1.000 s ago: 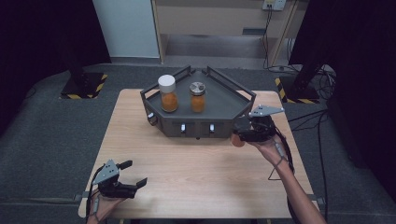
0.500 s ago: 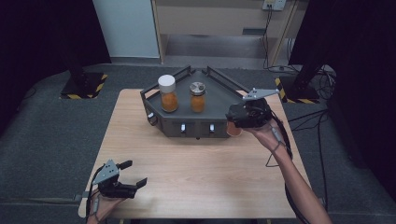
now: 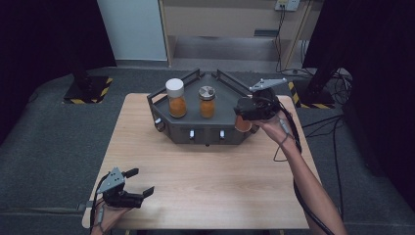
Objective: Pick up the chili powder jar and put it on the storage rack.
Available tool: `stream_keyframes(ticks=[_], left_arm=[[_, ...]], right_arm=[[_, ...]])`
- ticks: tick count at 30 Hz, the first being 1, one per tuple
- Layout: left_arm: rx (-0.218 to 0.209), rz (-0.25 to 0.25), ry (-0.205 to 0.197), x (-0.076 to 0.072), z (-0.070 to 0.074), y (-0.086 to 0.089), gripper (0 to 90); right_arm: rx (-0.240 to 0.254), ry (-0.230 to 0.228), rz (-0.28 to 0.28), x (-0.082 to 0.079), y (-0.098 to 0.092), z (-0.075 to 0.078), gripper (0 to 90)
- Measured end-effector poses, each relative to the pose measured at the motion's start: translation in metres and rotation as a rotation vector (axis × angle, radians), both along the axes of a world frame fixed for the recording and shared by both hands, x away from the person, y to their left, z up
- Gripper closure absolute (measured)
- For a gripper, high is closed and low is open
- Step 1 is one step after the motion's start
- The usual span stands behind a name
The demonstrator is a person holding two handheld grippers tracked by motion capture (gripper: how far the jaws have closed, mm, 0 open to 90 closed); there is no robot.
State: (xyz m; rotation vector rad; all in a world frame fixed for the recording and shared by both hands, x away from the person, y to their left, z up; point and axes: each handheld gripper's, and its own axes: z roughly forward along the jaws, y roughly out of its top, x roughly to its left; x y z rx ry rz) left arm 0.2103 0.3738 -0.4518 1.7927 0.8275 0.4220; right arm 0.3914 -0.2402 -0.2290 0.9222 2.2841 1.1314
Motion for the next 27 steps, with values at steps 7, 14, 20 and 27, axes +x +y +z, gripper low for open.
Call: stream_keyframes(ticks=[7,14,20,27], left_arm=[[0.001,0.001,0.001,0.0,0.0,0.0,3.9],[-0.001,0.001,0.001,0.0,0.0,0.0,3.9],[-0.002,0.001,0.002,0.0,0.0,0.0,3.9],[-0.001,0.001,0.003,0.001,0.0,0.0,3.9]], right_arm=[[0.004,0.002,-0.013,0.013,0.005,0.007,34.5],[0.002,0.012,-0.039,0.028,0.011,0.009,34.6],[0.005,0.024,-0.067,0.044,0.017,0.006,34.6],[-0.003,0.013,-0.105,0.055,0.027,0.001,34.6]])
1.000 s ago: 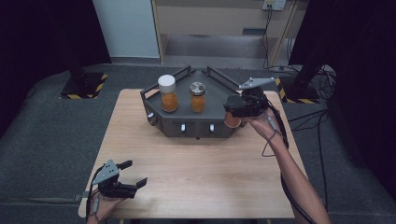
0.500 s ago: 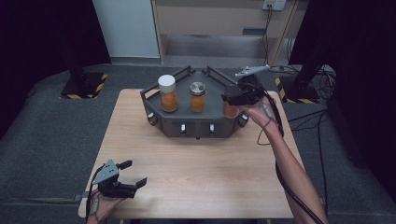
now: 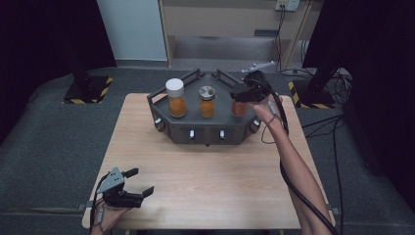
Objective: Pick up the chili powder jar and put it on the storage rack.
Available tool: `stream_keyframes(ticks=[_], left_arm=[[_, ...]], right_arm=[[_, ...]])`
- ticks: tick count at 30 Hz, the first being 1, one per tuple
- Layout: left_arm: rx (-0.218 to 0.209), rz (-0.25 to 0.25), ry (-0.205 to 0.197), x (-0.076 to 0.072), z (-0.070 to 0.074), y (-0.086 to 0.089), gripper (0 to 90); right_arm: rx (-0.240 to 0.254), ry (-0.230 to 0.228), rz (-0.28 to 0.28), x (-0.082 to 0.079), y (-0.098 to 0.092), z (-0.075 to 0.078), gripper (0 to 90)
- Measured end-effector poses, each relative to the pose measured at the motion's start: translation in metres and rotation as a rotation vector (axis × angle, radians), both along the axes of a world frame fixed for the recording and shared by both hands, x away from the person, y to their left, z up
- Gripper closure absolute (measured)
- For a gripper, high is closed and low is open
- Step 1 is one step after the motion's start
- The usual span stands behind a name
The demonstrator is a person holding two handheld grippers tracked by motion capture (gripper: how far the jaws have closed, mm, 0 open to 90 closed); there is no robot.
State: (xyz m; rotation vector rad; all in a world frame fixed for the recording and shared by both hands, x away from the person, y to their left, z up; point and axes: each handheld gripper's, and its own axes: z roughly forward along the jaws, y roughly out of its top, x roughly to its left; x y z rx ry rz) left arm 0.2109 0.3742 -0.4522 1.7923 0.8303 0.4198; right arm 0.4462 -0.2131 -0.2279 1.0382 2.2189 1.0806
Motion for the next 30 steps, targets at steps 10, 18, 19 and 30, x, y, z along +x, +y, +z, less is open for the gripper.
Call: stream_keyframes(ticks=[10,18,19,30], left_arm=[[0.0,0.0,0.0,0.0,0.0,0.0,3.9],[-0.002,0.0,-0.001,0.0,0.0,0.0,3.9],[-0.001,0.0,-0.001,0.0,0.0,0.0,3.9],[-0.001,-0.001,-0.002,0.0,0.0,0.0,4.0]], right_arm=[[0.006,-0.008,-0.038,0.01,0.008,-0.01,34.6],[0.007,0.002,-0.054,0.016,0.01,-0.02,34.6],[0.006,0.003,-0.056,0.017,0.01,-0.022,34.6],[0.016,0.019,-0.064,0.023,0.008,-0.033,34.6]])
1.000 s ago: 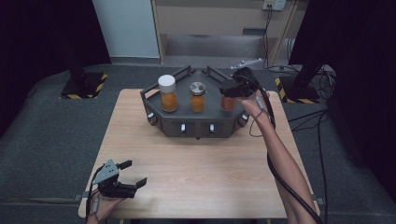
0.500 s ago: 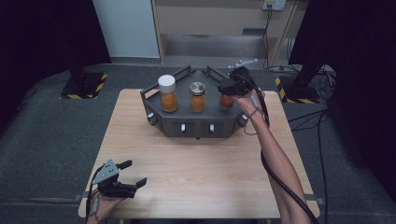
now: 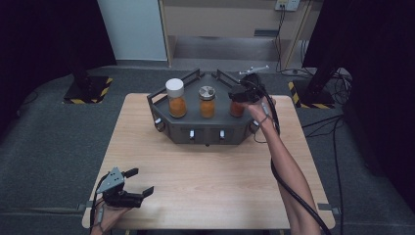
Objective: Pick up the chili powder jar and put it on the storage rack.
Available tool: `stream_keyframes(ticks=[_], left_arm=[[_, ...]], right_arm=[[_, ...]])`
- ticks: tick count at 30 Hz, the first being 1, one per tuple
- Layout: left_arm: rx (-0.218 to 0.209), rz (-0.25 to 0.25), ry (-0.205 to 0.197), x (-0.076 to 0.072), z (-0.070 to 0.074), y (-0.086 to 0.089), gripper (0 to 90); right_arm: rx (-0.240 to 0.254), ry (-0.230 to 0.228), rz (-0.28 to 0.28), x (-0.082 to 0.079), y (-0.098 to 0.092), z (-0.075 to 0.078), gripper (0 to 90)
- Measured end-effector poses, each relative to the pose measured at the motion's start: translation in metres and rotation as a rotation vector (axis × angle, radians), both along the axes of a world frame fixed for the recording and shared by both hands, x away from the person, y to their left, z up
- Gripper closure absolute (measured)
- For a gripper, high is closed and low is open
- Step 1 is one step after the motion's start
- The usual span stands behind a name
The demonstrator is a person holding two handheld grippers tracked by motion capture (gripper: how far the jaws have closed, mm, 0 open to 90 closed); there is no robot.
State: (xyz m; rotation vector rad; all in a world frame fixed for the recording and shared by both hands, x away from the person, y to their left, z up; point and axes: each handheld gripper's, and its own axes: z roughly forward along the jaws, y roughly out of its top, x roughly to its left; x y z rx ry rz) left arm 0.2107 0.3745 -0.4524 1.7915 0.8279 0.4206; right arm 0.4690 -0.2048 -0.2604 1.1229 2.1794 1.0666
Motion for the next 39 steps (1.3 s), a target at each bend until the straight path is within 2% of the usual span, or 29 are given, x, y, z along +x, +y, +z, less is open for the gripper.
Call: stream_keyframes(ticks=[8,21,24,25,27,29,31,33,35,39], left_arm=[[0.0,0.0,0.0,0.0,0.0,0.0,4.0],[0.001,-0.001,-0.001,0.0,0.0,0.0,4.0],[0.0,-0.002,-0.002,0.0,0.0,0.0,4.0],[0.0,-0.002,-0.001,0.0,0.0,0.0,4.0],[0.0,-0.002,-0.001,0.0,0.0,0.0,4.0],[0.001,-0.002,-0.002,0.0,0.0,0.0,4.0],[0.001,-0.002,-0.001,0.0,0.0,-0.001,4.0],[0.001,-0.002,-0.002,0.0,0.0,-0.001,4.0],[0.0,-0.002,-0.001,0.0,0.0,-0.001,4.0],[0.0,-0.003,-0.002,0.0,0.0,-0.001,4.0]], right_arm=[[0.009,-0.001,-0.004,0.0,-0.001,-0.007,34.6],[0.014,-0.002,0.004,0.0,-0.004,-0.007,33.9],[0.014,-0.013,0.013,-0.001,-0.005,-0.007,26.0],[0.02,-0.008,0.018,0.0,-0.007,-0.004,23.6],[0.018,-0.036,0.012,-0.004,-0.008,-0.001,19.8],[0.046,-0.041,0.013,-0.006,-0.014,0.006,15.6],[0.039,-0.07,0.011,-0.009,-0.017,0.013,14.8],[0.053,-0.094,0.009,-0.014,-0.021,0.019,13.7],[0.064,-0.095,0.015,-0.015,-0.025,0.026,13.4],[0.039,-0.109,0.026,-0.023,-0.024,0.041,13.2]])
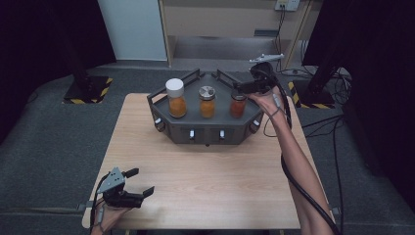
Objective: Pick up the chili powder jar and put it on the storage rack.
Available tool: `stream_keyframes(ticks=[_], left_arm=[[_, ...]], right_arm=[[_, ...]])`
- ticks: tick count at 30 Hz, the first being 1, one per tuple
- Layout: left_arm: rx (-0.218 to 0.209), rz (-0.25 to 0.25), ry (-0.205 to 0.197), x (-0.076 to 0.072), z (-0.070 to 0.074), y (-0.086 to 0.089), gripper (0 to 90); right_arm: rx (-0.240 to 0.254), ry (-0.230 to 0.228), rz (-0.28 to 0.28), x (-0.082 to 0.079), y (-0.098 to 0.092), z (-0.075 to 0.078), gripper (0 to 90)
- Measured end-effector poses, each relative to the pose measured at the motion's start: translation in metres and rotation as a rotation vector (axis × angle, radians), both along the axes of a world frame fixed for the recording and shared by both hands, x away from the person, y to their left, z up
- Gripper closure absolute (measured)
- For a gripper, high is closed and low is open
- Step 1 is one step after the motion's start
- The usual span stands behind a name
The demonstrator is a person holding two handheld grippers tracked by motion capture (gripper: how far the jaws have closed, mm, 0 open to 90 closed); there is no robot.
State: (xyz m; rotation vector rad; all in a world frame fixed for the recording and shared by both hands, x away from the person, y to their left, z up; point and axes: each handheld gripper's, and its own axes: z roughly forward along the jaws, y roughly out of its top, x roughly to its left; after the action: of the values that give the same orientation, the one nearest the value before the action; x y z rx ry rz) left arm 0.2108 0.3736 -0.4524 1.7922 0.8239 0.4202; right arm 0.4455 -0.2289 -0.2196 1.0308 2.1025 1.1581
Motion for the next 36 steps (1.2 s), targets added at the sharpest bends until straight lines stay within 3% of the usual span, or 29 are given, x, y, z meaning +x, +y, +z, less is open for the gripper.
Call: stream_keyframes(ticks=[13,27,36], left_arm=[[0.002,0.0,0.0,0.0,0.0,0.0,4.0],[-0.001,0.012,0.0,-0.001,0.001,0.0,3.8],[-0.007,0.015,0.004,-0.001,0.0,0.001,3.8]], right_arm=[[-0.005,-0.037,0.061,-0.028,-0.004,0.012,12.9],[0.021,-0.089,0.117,-0.07,-0.024,-0.001,12.3],[0.034,-0.087,0.141,-0.092,-0.038,-0.018,11.9]])
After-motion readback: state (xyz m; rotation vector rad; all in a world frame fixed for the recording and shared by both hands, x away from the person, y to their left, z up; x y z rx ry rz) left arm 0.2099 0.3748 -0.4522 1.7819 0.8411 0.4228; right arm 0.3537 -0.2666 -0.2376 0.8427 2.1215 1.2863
